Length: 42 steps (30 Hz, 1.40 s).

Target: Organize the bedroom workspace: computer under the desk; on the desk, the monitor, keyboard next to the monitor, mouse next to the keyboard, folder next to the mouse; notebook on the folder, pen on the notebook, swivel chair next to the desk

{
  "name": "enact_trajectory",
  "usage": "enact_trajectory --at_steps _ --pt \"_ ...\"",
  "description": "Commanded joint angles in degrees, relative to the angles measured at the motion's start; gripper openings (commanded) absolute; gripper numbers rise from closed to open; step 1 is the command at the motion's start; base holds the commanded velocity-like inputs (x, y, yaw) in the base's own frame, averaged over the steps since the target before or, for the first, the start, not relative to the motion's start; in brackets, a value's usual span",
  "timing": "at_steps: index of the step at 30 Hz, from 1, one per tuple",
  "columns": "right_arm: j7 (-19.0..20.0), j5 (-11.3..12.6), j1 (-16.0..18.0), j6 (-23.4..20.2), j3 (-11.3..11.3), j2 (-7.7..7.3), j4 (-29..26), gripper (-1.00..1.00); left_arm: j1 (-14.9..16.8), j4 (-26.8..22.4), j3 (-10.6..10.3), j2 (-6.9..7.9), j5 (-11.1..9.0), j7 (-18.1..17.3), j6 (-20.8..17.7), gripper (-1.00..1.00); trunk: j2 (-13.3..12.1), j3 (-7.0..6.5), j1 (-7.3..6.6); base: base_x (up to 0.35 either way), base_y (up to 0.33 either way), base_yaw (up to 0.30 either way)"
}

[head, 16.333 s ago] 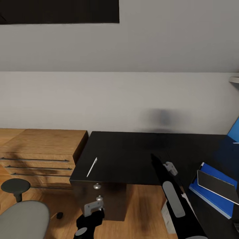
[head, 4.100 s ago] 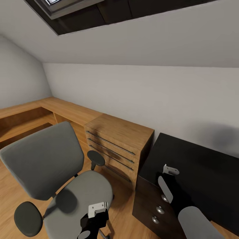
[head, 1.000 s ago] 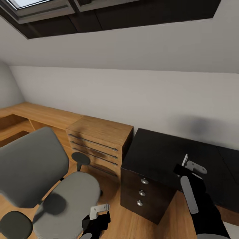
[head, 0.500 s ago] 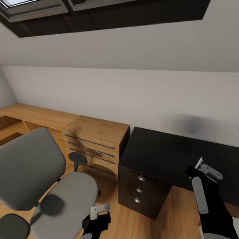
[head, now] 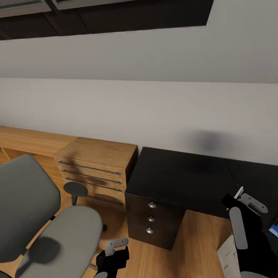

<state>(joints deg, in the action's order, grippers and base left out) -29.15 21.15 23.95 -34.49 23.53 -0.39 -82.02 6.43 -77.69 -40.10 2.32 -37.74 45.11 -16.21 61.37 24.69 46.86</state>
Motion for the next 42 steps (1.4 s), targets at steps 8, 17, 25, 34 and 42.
enact_trajectory --at_steps 8,17,25,34,42 --pt "-0.39 0.64 0.04 -0.06 0.74 -0.04 0.01 -1.0 0.07 -0.09 -0.16 0.05 -0.23 0.42 -0.22 1.0 0.05 0.07 0.01 0.0 0.0 -0.267" --pt "-0.38 0.64 0.06 -0.06 1.08 -0.07 0.02 -1.0 0.08 -0.09 -0.22 -0.02 -0.31 0.42 -0.22 1.0 0.05 0.07 0.01 0.0 0.0 -0.267" --pt "-0.3 0.64 0.05 -0.06 1.08 -0.09 -0.06 -1.0 0.07 -0.03 -0.24 -0.03 -0.37 0.42 -0.22 1.0 0.05 0.07 0.01 0.0 0.0 -0.267" --pt "-0.31 0.64 0.04 -0.04 1.08 -0.05 -0.07 -1.0 0.07 0.08 -0.25 -0.03 -0.41 0.33 -0.22 1.0 0.05 0.07 0.01 0.0 0.0 -0.267" --pt "-0.42 0.57 0.55 -0.42 0.86 -6.55 1.35 -1.0 0.07 0.17 -0.8 -0.12 -0.43 0.38 -0.29 1.0 0.05 0.07 0.01 0.0 0.0 -0.062"
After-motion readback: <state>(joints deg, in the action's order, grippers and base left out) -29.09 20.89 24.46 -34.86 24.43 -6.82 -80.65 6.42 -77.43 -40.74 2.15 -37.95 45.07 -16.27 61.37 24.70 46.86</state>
